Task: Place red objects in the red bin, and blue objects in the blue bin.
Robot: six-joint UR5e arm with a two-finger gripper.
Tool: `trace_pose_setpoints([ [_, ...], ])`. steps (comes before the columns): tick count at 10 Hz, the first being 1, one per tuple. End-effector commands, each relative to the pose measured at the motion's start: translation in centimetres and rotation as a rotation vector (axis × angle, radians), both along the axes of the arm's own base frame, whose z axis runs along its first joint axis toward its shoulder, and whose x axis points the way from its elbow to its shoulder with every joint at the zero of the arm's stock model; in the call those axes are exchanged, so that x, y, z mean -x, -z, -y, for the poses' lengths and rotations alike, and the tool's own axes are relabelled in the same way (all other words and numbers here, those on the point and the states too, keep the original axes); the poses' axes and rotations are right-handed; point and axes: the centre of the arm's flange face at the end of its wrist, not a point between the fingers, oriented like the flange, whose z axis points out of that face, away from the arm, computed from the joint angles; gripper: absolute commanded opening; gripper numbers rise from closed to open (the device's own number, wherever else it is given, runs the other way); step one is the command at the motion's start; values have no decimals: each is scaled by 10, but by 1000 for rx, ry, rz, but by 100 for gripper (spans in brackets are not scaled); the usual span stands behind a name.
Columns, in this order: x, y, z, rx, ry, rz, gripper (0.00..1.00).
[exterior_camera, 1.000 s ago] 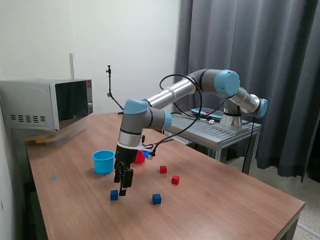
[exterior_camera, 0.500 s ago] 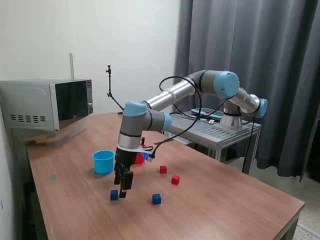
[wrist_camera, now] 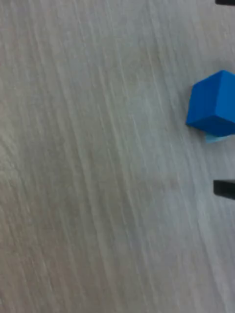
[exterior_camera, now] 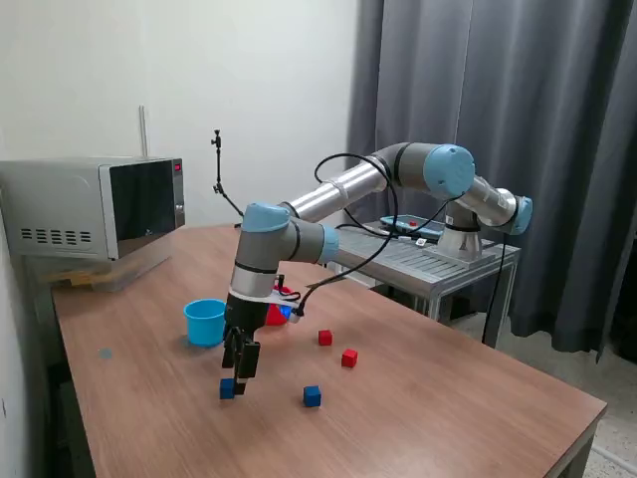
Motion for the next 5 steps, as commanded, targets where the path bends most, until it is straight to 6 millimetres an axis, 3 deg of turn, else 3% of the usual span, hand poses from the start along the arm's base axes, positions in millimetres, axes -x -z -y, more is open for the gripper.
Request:
trace_pose_setpoints([
  [1,1,3,-1,0,1,-2,100],
  [5,3,12,-3,0,3,1,100],
])
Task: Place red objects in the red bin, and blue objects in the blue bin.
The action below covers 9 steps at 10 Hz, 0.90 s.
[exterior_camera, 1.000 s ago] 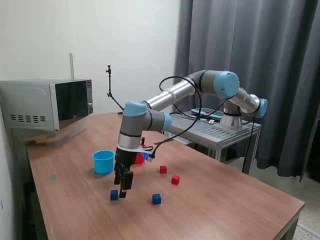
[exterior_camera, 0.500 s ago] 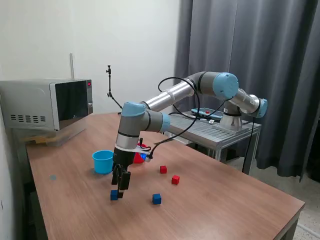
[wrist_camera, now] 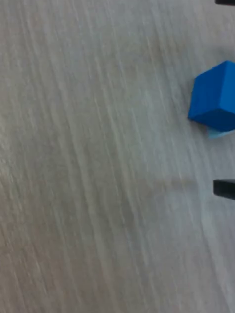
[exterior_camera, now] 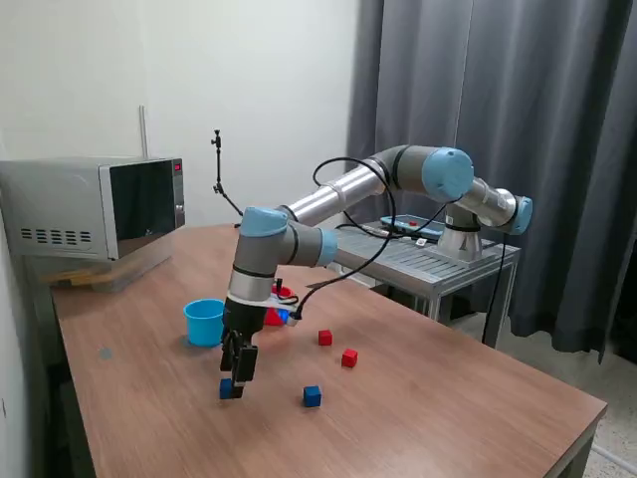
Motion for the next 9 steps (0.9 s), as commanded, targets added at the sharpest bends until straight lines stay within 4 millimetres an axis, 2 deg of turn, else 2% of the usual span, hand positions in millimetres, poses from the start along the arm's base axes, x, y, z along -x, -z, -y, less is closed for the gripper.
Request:
trace_pose_setpoints([
  [1,1,4,0,0,0,2,100],
  [9,3,-1,0,0,0,-12,100],
])
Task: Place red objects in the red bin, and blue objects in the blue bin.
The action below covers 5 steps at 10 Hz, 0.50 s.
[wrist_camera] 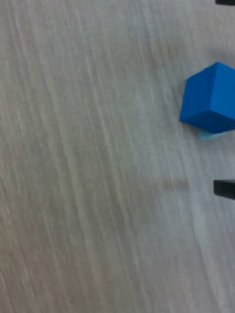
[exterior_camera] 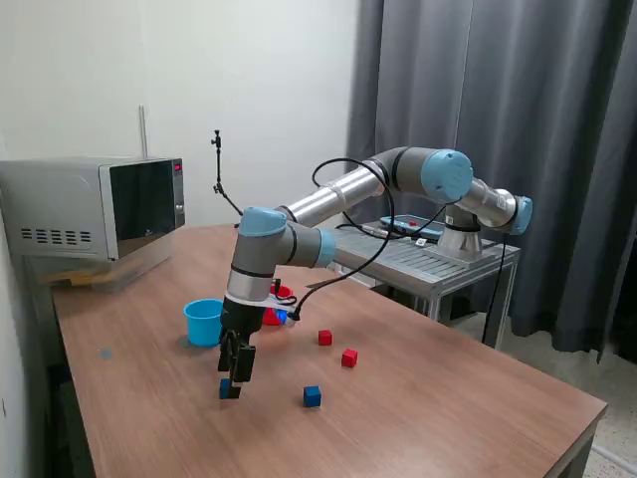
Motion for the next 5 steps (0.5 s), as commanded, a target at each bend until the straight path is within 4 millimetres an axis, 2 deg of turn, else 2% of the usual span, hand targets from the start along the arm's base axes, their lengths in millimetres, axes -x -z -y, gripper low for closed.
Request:
trace_pose_setpoints([
  [1,0,1,0,0,0,1,100],
  [3,-1,1,1,0,-2,2,100],
  [4,-1,1,1,0,-2,2,0],
  [5,-1,1,1,0,-2,2,0],
])
